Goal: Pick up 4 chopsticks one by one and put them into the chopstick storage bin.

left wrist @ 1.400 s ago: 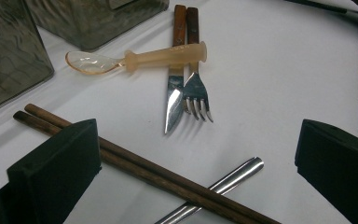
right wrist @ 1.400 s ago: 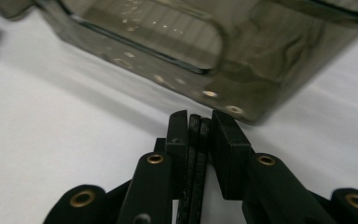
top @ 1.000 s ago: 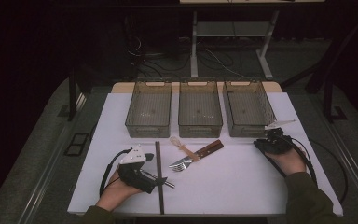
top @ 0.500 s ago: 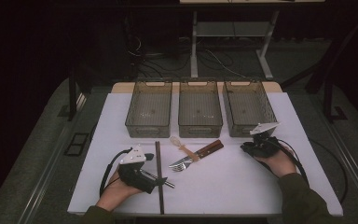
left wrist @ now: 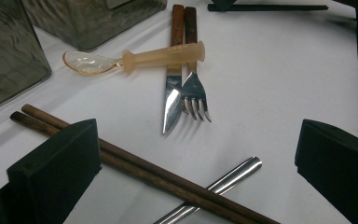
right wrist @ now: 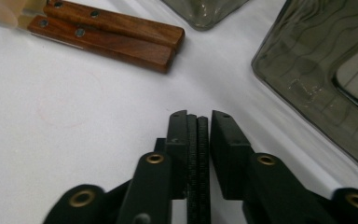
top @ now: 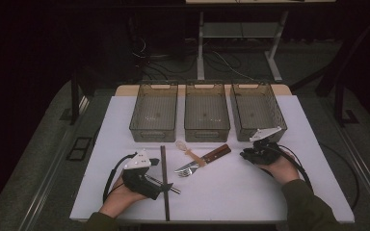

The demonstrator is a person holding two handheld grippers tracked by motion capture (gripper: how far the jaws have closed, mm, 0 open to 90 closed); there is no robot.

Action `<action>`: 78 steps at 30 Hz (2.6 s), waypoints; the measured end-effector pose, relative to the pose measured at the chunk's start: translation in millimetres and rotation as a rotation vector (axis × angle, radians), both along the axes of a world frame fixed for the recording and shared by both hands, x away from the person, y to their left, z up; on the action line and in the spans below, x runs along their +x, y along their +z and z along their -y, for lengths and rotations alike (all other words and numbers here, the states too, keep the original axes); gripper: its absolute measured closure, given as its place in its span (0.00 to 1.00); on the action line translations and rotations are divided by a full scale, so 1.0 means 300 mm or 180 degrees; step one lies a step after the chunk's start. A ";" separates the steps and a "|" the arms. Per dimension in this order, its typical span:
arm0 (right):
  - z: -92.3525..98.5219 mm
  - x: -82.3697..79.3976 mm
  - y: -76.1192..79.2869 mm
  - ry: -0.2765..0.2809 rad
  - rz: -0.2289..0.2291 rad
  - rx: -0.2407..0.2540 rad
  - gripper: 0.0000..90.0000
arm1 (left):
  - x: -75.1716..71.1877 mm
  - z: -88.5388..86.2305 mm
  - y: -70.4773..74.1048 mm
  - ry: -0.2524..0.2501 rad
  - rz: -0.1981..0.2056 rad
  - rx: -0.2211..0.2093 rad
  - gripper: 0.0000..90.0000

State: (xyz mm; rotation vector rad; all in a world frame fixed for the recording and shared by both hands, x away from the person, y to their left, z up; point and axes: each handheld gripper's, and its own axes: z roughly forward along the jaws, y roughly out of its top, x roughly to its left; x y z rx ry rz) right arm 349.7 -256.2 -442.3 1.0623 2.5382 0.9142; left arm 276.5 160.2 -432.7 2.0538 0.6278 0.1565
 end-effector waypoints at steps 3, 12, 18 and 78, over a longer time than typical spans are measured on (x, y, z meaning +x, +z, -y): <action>0.015 -0.006 0.019 -0.0043 0.0038 0.0151 0.71 | 0.001 0.000 -0.001 -0.0002 -0.0005 -0.0001 0.00; 0.105 -0.072 0.071 -0.0080 -0.0004 0.0418 0.52 | 0.001 -0.006 0.002 0.0016 0.0002 -0.0021 0.00; 0.172 -0.137 0.092 -0.0116 0.0009 0.0449 0.54 | 0.000 -0.007 0.004 0.0015 0.0009 -0.0026 0.00; 0.302 -0.240 0.016 -0.0083 -0.0210 0.0090 0.91 | 0.001 -0.005 0.003 -0.0006 0.0024 -0.0014 0.00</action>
